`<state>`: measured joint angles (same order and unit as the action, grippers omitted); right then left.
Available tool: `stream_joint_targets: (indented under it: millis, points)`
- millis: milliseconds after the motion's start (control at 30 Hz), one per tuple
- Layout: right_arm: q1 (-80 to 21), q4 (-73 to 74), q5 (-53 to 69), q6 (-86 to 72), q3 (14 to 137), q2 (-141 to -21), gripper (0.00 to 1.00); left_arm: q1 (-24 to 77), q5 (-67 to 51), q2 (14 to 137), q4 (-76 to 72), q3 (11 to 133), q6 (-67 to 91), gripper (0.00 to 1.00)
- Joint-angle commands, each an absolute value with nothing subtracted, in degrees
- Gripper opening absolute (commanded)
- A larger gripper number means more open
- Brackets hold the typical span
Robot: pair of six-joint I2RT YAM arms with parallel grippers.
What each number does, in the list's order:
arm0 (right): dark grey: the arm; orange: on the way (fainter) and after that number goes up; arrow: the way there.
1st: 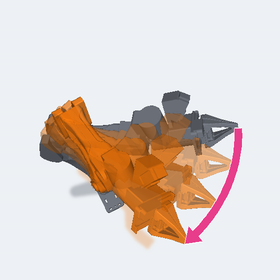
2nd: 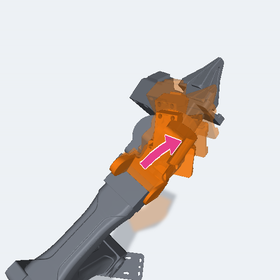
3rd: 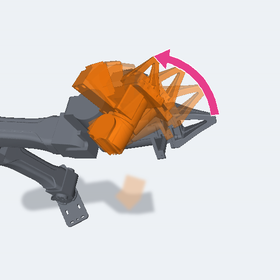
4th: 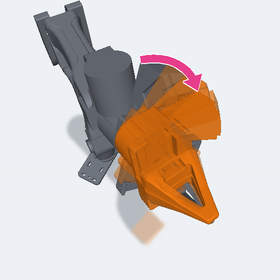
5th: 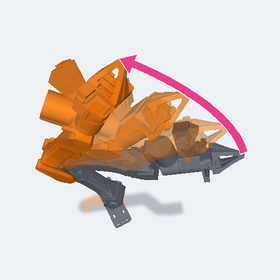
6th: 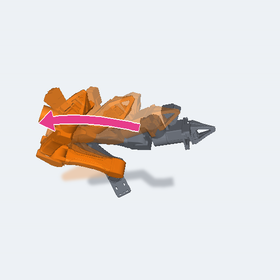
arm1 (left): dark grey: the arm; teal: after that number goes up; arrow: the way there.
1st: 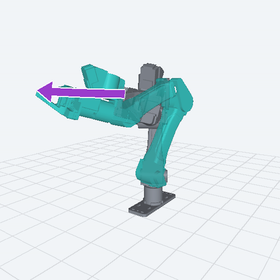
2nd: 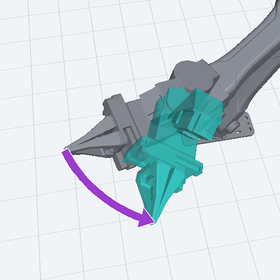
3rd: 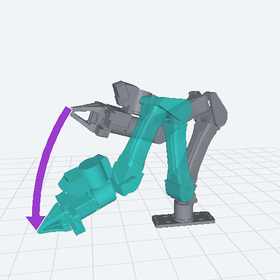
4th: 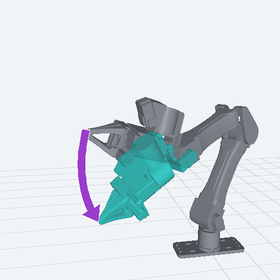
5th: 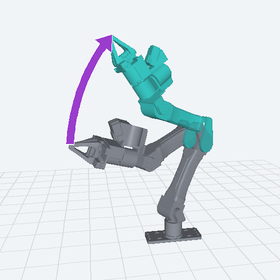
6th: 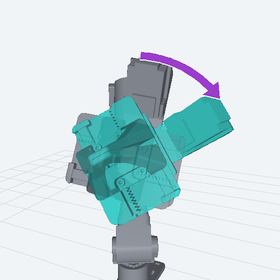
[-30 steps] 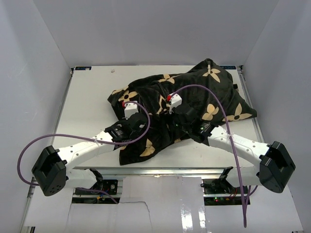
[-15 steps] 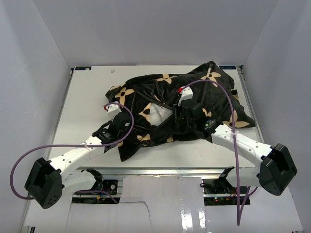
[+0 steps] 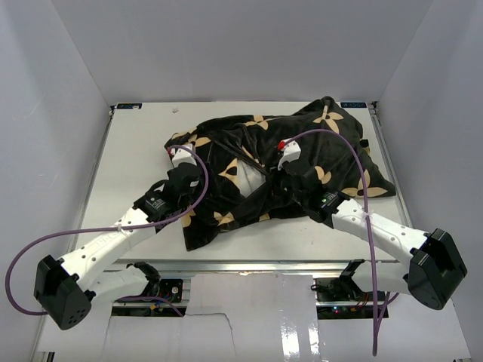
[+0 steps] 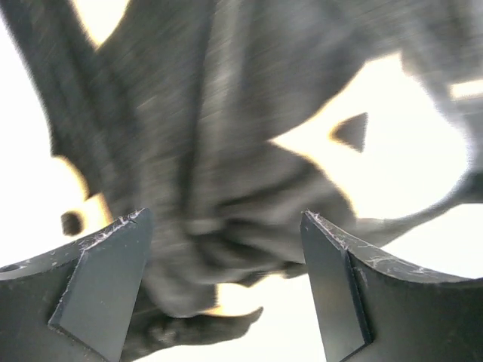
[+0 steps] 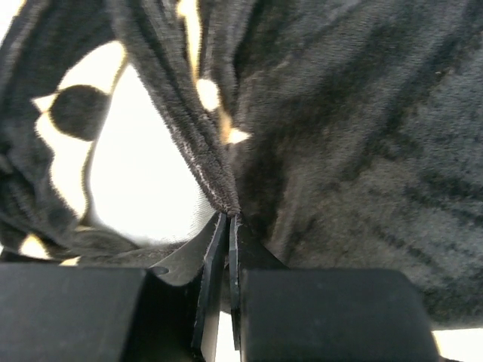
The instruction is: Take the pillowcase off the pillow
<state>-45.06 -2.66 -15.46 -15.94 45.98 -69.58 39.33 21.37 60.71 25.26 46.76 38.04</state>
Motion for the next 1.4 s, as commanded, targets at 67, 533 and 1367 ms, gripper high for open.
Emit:
stream_joint_targets:
  millis: [67, 533, 1367]
  points:
    - [-46.5, -6.4, -14.5, -16.9, 45.3, -67.6, 0.08, 43.3, 19.7, 63.4, 27.7, 55.8, 34.8, 0.9]
    - [-47.5, -7.8, -13.2, -17.4, 41.3, -66.0, 0.08, 47.0, 28.2, 80.0, 28.7, 61.3, 37.5, 0.84]
    - [-49.1, -5.6, -27.8, -17.6, 50.2, -80.1, 0.17, 46.0, 26.6, 71.2, 29.4, 59.1, 36.3, 0.0]
